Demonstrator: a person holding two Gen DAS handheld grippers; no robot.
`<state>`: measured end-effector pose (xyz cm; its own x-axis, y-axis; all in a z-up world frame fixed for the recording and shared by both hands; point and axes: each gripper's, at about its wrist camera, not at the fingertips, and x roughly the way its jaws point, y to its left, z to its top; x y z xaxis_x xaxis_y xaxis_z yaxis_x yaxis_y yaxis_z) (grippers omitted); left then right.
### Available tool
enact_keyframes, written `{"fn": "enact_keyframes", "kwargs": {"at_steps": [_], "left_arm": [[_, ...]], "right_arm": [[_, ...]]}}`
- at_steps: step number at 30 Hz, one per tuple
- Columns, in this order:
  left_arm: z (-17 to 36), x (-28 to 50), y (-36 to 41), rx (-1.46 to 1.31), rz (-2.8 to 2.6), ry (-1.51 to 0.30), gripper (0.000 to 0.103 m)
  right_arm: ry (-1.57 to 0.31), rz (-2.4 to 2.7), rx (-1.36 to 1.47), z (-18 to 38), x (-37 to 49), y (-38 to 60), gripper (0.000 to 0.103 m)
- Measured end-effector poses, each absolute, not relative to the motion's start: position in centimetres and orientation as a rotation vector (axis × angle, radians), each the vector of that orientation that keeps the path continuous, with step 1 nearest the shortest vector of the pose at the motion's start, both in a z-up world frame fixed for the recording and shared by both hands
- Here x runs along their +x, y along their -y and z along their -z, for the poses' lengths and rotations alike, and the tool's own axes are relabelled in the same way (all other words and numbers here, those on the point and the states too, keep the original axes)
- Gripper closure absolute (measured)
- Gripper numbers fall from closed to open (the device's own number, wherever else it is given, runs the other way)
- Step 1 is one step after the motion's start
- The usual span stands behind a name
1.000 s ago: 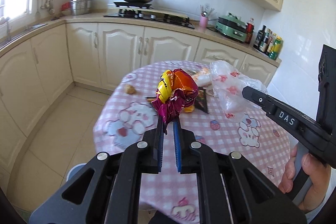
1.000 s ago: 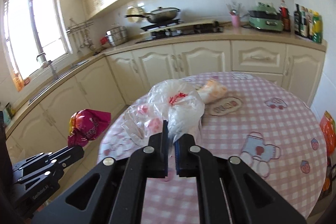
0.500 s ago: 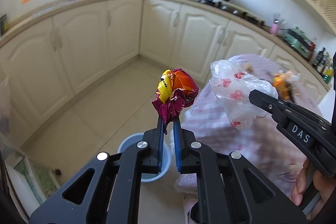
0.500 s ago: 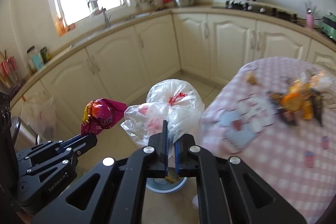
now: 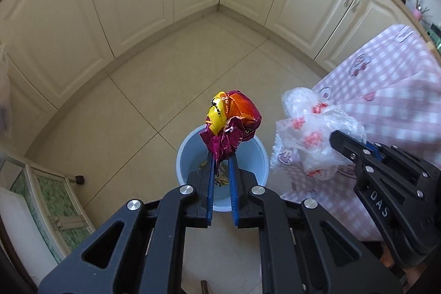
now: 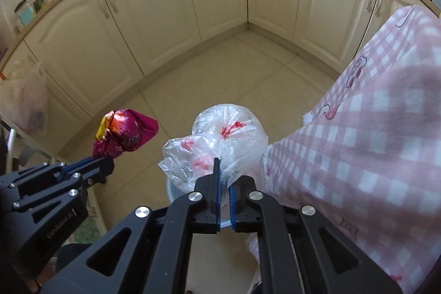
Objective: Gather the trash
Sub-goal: 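Carry the plastic bag and candy wrapper to the blue bucket, then release the candy wrapper and plastic bag into the bucket with both tools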
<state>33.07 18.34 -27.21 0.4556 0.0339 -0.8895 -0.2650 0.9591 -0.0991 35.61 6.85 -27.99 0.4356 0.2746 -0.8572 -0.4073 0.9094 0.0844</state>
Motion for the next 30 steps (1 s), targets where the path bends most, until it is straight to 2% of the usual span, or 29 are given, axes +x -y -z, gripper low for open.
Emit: {"fn": "enact_keyframes", "kwargs": {"at_steps": [1,2,4,5,6,10,20,23,26,28,30], "left_arm": [[27.7,33.8,-18.3,-0.231,-0.183,-1.09,0.091],[27.9,33.9,-18.0,-0.227,-0.183,-1.094,0.085],[28.6,34.3,-17.9,-0.22,-0.19,-1.093,0.066],[28.8,34.3,-17.8,-0.212,-0.195,-1.087,0.053],[28.8,34.4,-17.8,-0.205,-0.199,-1.079,0.048],[29.0,34.4,-17.9,-0.193,-0.207,-1.071,0.043],[29.3,33.4,-20.6,-0.189,-0.286,-1.083,0.042],[29.0,33.1,-21.2,-0.192,-0.308,-1.073,0.04],[28.2,32.6,-21.9,-0.21,-0.31,-1.055,0.039],[27.7,32.5,-22.0,-0.218,-0.308,-1.044,0.036],[26.7,32.0,-22.1,-0.225,-0.307,-1.021,0.03]], "right_arm": [[-1.042,-0.414,-0.149,28.5,36.1,-6.9,0.098],[-1.049,-0.404,-0.149,28.9,36.6,-6.8,0.098],[-1.058,-0.387,-0.157,29.7,37.3,-6.7,0.098],[-1.062,-0.382,-0.16,29.9,37.6,-6.5,0.098],[-1.068,-0.381,-0.158,30.2,37.8,-6.6,0.098],[-1.09,-0.39,-0.157,31.2,38.2,-7.2,0.098],[-1.147,-0.453,-0.145,33.6,38.9,-9.9,0.097],[-1.134,-0.463,-0.139,33.5,39.3,-10.8,0.094],[-1.11,-0.464,-0.143,32.7,39.6,-11.4,0.086],[-1.078,-0.458,-0.153,31.6,39.7,-11.6,0.081],[-1.048,-0.459,-0.163,30.2,39.4,-11.6,0.081]]}}
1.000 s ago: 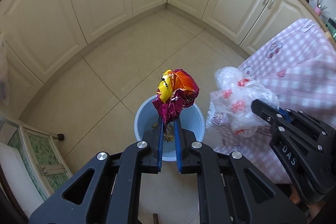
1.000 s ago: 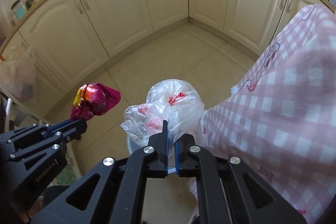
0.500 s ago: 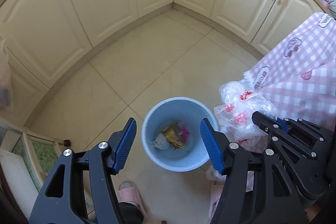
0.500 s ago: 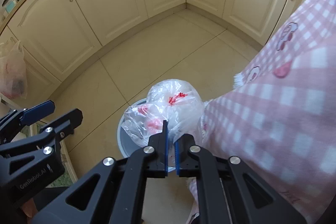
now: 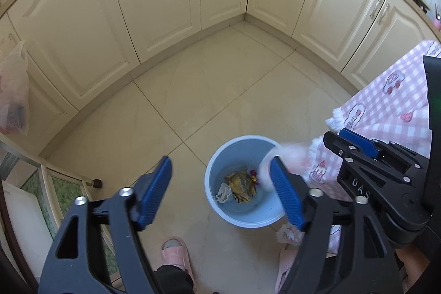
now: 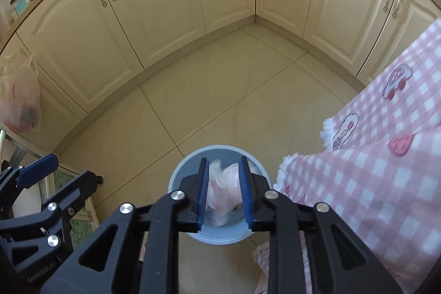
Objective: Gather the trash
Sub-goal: 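Release the candy wrapper and plastic bag into the bucket with both tools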
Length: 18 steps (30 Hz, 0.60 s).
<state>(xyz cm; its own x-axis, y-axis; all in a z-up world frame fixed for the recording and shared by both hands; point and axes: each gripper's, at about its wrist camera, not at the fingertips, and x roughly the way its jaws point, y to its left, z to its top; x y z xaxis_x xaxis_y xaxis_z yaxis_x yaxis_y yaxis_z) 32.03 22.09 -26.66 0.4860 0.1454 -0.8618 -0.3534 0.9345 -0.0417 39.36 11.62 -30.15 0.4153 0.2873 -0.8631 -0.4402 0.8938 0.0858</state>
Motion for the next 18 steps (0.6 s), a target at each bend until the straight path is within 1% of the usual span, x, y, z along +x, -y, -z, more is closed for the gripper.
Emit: {"fn": "enact_keyframes", "kwargs": {"at_steps": [8,13,18], "left_arm": [[21.1,28.7,-20.8,-0.226,-0.282,-0.917,0.029],[17.0,25.6,-19.4,-0.217,-0.253,-0.828,0.029],[12.8,22.2,-17.9,-0.187,-0.221,-0.734,0.029]], "right_arm": [[-0.893,-0.457,-0.179,22.8,34.8,-10.0,0.08],[-0.783,-0.443,-0.185,17.6,31.0,-7.8,0.073],[-0.687,-0.412,-0.163,12.5,27.0,-4.1,0.07]]}}
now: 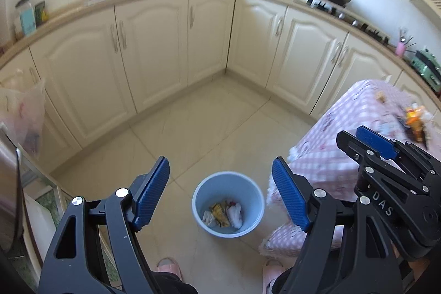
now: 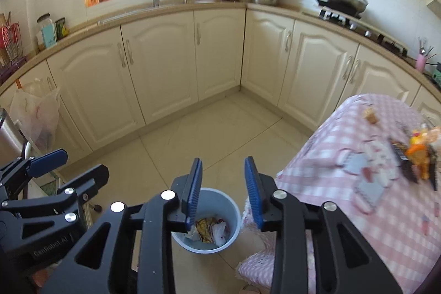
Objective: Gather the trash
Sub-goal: 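Move both tools back to the table toward the snack wrappers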
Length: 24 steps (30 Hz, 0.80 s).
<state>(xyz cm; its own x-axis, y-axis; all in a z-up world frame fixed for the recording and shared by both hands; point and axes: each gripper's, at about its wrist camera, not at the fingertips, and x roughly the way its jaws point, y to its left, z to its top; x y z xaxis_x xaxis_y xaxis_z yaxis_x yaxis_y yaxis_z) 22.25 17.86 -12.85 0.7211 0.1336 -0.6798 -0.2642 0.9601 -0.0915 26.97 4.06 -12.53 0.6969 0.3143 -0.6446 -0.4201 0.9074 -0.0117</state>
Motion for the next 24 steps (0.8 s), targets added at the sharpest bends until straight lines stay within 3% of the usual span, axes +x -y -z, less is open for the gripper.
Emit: {"fn": "enact_keyframes", "kwargs": {"at_steps": [7,10,24], "left_arm": [[8.3,19.0,-13.9,-0.135,-0.153,-0.631,0.029],[6.8,17.8,-11.7,-0.121,-0.111,-0.588,0.016],[3.7,17.1,-2.2,-0.007,0.035,-0.54,0.01]], "right_arm": [[-0.58,-0.359,-0.107,7.4,22.2,1.6,0.062],[-0.539,-0.321,-0.087,5.8,20.5,4.5,0.059],[-0.457,-0.131,0.029,3.8,18.2,18.2,0.041]]}}
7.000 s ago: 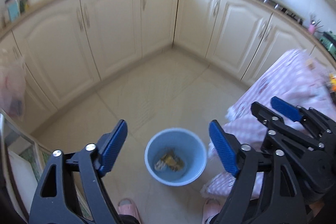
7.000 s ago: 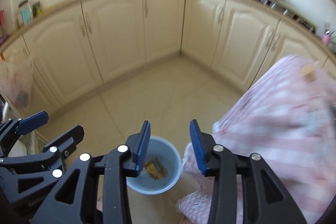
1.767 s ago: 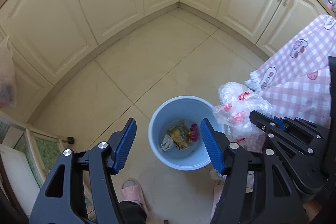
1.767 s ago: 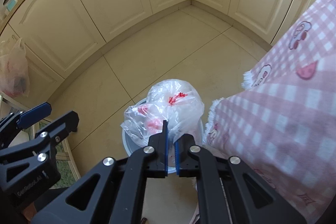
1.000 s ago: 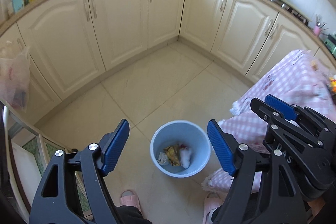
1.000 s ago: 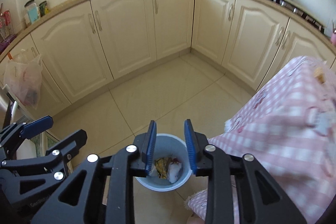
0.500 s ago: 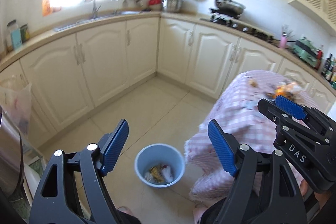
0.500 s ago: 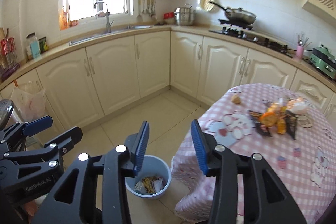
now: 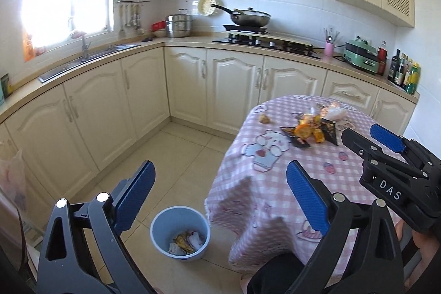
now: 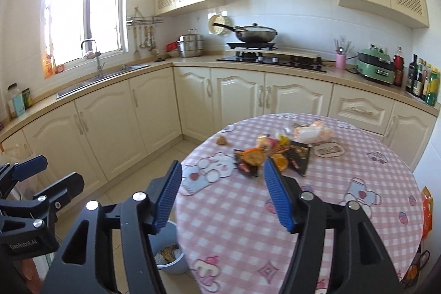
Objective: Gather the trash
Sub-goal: 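Move both tools back to the table toward the snack wrappers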
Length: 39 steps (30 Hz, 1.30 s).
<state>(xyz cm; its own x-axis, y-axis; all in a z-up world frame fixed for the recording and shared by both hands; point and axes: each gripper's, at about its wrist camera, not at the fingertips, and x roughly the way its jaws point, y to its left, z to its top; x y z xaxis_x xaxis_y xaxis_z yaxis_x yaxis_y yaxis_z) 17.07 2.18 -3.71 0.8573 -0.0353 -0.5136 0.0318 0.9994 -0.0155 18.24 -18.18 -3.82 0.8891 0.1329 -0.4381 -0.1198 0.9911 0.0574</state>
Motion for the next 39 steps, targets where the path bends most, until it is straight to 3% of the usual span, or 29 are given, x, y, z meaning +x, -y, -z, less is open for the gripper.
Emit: {"fn": "enact_keyframes", "kwargs": {"at_steps": [15,25,39], "left_arm": [[5.8,23.7,7.9,0.053,0.18,-0.655,0.009],[8.4,29.2,10.6,0.032,0.221,-0.733,0.009],[9.5,37.3,13.8,0.094,0.253,-0.718,0.011]], "right_arm": [[-0.53,0.04,0.151,7.5,22.5,29.0,0.04],[-0.591,0.121,0.198,10.0,25.8,34.0,0.039],[-0.663,0.085,0.22,11.6,32.5,33.8,0.039]]}}
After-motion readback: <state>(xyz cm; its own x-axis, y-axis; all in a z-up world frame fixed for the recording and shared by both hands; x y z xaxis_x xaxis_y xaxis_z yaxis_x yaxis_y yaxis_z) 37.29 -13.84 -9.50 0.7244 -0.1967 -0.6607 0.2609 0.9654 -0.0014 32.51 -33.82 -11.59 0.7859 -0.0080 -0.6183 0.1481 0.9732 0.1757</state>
